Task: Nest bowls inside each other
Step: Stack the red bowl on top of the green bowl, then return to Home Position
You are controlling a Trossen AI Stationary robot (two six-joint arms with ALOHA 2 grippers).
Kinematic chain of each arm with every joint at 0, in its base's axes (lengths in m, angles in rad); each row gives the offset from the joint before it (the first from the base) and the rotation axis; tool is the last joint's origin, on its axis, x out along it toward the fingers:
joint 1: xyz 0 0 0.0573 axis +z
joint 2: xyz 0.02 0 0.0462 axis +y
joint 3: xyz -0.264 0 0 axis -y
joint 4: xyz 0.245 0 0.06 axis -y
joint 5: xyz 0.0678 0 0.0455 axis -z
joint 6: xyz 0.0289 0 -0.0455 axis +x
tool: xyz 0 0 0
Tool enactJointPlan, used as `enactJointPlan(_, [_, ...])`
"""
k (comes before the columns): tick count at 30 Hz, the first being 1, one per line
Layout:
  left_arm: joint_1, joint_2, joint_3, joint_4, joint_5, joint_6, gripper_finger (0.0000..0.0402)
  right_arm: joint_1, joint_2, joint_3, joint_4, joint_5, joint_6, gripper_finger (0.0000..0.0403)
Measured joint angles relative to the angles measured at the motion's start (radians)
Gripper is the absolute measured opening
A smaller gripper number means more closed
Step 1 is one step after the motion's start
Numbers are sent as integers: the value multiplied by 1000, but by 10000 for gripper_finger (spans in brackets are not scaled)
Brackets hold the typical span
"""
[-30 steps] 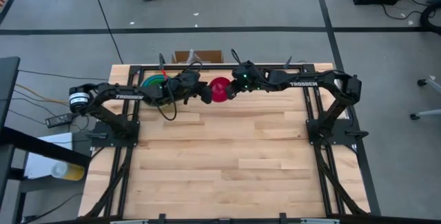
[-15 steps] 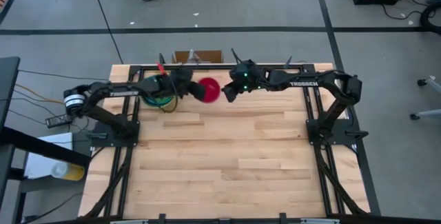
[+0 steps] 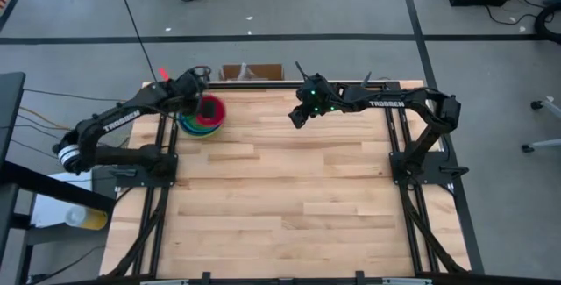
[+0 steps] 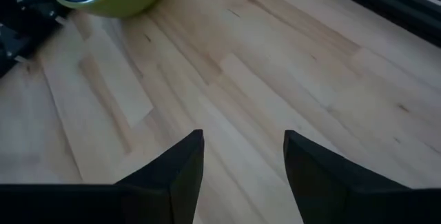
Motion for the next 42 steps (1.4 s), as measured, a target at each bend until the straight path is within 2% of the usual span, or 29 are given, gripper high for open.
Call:
enactJointPlan(2, [35,-24,-58,10,-20,-21,8,-4,0,0,4,0,-7,203])
enactJointPlan(4, [77,-35,-106,48,2,-38,8,-10,0,0,11,-1,-16,203])
enactJointPlan(9, [125,-27,-156,70,19,-89,24,-27,0,0,9,-14,-17,203])
enactJointPlan(13, [142,-25,-158,74,18,-97,53,-36,0,0,9,-16,-16,204])
enactJointPlan(19, [141,-25,-159,66,22,-94,118,-42,0,0,5,-33,-14,206])
enactJointPlan(24, [138,-25,-99,-17,41,-75,165,-35,0,0,9,-89,26,202])
enactJointPlan(27, [126,-34,-30,-77,41,-39,178,-8,-6,0,15,-112,60,199])
enactJointPlan(29, [113,-55,17,-56,61,2,179,22,-15,0,39,-152,82,197])
enactJointPlan(32, [73,-104,63,77,157,116,174,69,-32,0,140,-248,113,193])
enactJointPlan(34, [36,-159,51,267,262,203,170,108,-53,0,233,-268,141,184])
enactJointPlan(36, [-1,-223,14,483,362,233,167,152,-84,0,303,-243,151,163])
enactJointPlan(38, [-35,-278,-35,645,421,232,167,194,-116,0,352,-194,152,129])
enactJointPlan(42, [-120,-354,-122,787,496,243,163,277,-175,0,374,-144,116,31])
